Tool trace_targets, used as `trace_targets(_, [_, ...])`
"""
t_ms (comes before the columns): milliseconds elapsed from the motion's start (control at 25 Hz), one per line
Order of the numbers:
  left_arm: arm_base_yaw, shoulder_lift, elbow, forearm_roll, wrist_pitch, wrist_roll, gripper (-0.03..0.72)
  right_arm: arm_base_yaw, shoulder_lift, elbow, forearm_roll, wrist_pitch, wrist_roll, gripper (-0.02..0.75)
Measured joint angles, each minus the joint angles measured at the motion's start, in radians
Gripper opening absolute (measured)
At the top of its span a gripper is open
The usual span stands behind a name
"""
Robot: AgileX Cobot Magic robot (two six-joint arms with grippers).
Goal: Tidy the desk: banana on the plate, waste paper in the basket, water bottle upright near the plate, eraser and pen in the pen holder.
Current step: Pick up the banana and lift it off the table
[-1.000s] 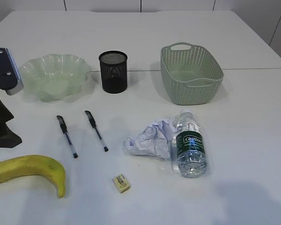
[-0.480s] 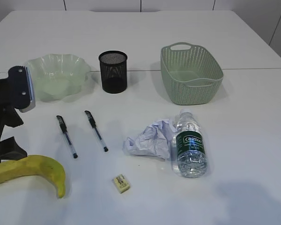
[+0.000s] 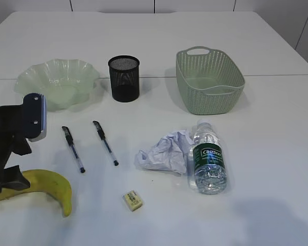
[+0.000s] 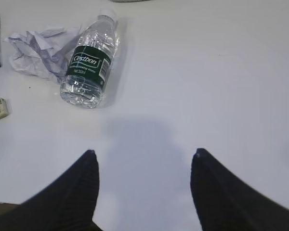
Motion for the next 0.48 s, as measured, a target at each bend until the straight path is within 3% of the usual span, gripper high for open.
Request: trace_targets(480, [0.0, 0.106, -0.002, 0.0, -0.051, 0.011, 0.56, 0.06, 0.0, 0.0, 0.0, -0.006, 0.0, 0.448])
